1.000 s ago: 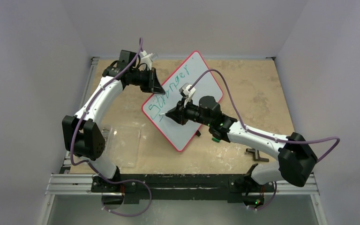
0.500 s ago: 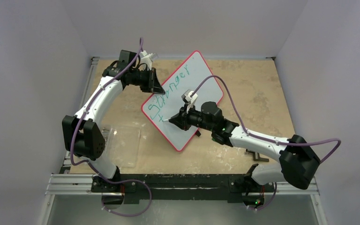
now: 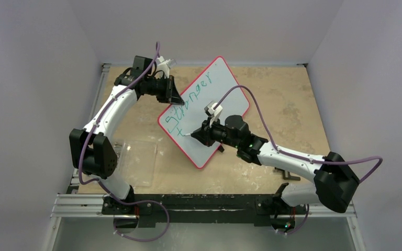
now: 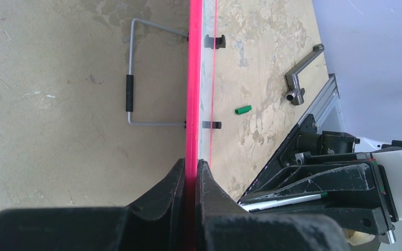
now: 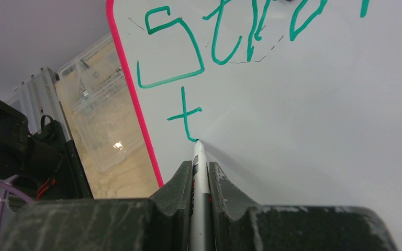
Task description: Write a sentence on the whiteboard
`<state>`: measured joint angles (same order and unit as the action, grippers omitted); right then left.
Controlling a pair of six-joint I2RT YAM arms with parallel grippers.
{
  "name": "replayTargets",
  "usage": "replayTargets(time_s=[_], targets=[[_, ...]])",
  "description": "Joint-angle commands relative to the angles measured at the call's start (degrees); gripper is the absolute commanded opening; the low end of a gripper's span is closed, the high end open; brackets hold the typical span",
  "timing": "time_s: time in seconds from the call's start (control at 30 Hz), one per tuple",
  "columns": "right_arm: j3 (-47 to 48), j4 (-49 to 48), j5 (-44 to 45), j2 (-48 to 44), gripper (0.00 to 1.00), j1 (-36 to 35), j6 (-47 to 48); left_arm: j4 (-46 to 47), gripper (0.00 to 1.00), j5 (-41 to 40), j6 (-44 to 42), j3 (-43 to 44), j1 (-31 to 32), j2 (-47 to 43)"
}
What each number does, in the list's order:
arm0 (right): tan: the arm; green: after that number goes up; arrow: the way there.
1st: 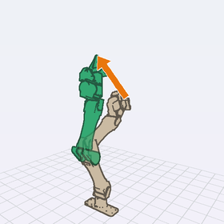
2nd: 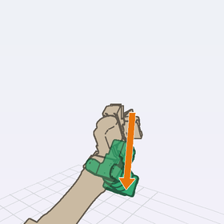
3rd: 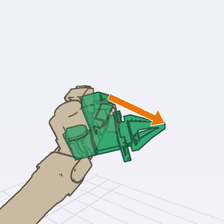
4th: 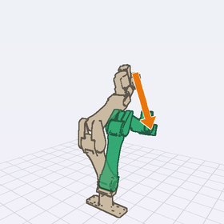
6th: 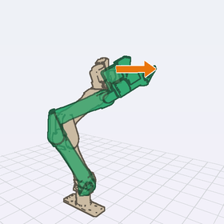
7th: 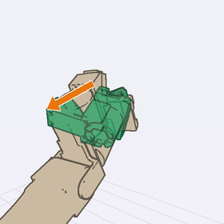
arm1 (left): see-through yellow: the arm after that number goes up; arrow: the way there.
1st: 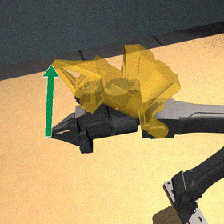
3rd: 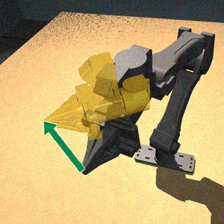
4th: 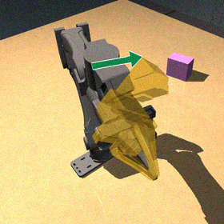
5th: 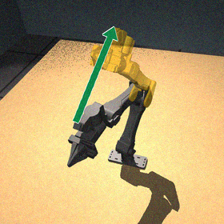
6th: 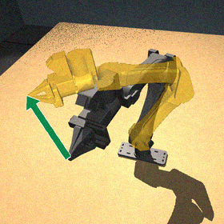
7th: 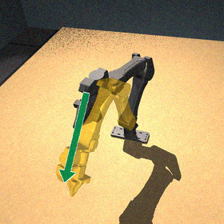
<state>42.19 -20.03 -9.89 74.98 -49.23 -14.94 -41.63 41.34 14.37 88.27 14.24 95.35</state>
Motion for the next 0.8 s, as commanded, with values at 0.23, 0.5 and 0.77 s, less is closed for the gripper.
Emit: replayTargets(time_s=[0.23,0.5,0.77], targets=[[6.1,4.5,6.2,0.4,0.00,0.0,1.4,0.4,0.00,-2.3,1.2,0.2,-0.4,-2.2],[8.0,5.4,7.1,-2.3,0.00,0.0,1.2,0.9,0.00,-2.2,1.4,-0.2,-0.4,-3.4],[10.0,5.1,8.7,-0.8,0.00,0.1,1.8,0.8,0.00,-2.5,1.3,-0.4,-0.5,-3.8]])
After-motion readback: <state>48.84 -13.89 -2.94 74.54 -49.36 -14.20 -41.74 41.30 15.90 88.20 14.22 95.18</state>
